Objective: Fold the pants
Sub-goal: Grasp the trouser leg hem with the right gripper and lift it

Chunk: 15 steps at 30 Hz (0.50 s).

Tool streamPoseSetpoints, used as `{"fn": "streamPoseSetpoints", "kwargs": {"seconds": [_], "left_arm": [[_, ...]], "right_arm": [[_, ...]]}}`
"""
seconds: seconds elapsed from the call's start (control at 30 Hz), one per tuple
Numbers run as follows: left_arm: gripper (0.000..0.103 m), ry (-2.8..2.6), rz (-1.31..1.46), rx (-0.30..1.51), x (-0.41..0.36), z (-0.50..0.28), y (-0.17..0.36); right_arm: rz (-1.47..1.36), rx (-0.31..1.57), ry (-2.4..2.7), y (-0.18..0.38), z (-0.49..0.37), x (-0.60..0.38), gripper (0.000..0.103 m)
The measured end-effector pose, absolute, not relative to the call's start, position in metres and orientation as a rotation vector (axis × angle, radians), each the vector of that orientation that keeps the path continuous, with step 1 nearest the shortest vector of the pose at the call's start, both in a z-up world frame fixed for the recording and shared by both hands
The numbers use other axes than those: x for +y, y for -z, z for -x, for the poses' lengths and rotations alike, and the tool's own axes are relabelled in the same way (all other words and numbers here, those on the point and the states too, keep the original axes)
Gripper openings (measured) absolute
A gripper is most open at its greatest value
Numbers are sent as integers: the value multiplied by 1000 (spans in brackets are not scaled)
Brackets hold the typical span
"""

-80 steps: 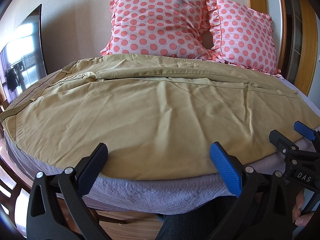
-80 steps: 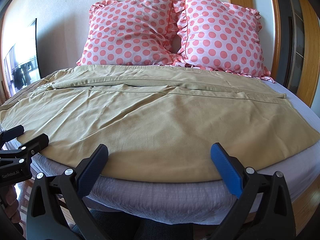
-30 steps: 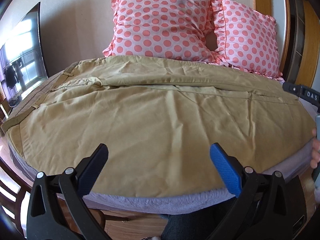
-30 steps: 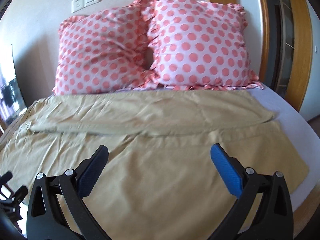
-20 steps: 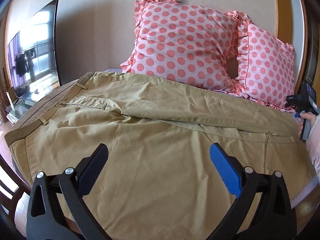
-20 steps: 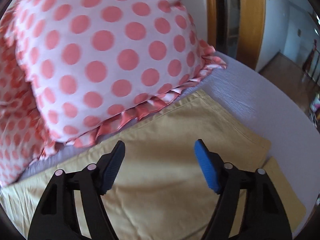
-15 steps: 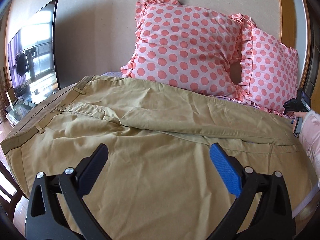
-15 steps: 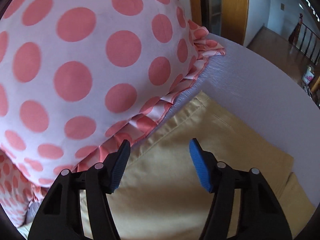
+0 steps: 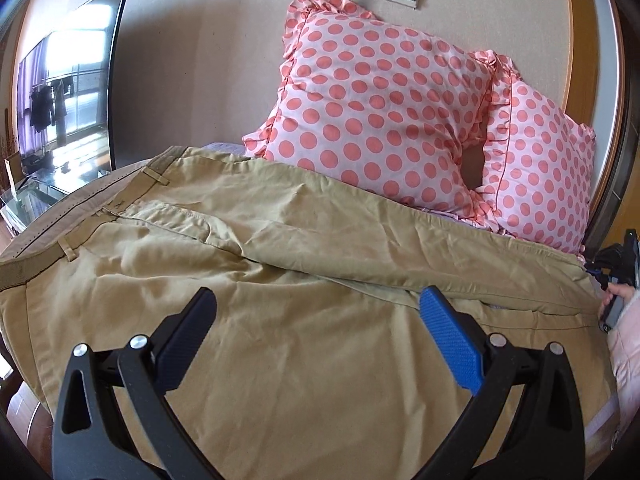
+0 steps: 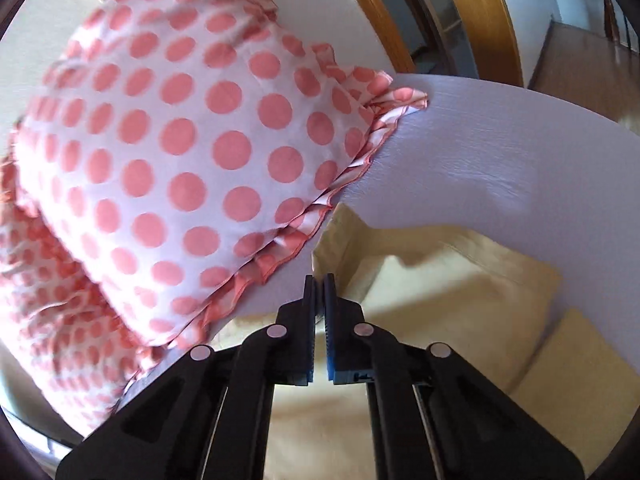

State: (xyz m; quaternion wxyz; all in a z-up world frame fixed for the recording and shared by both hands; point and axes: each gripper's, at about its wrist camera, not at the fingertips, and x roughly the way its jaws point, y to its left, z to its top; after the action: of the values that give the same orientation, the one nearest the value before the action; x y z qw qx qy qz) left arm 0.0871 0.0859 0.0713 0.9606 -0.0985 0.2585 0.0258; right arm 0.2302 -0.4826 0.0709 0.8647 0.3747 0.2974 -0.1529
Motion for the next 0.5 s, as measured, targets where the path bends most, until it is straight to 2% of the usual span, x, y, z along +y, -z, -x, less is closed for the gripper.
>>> {"fn": "streamPoseSetpoints", "kwargs": {"seconds": [0.17,0.2,0.37,0.43,0.5], "left_arm": [[101,-13,220,441,99,-99,-94],[101,-5,232,433,102,-105,-98],[101,43,317,411,117,-139,-110],[101,51,351,421,120,-148,-110],[101,47,344,453,118,-156,-109]], "right_arm": [[-861,560,216,-74,-100,-467,3],[-885,567,225,-69,-78,-465,1],[-974,650,262,-48,-53,-471,2],[-988,678,269,-46,-59,-474,11],[-1031,700,243,-41,-66,-476,51]]}}
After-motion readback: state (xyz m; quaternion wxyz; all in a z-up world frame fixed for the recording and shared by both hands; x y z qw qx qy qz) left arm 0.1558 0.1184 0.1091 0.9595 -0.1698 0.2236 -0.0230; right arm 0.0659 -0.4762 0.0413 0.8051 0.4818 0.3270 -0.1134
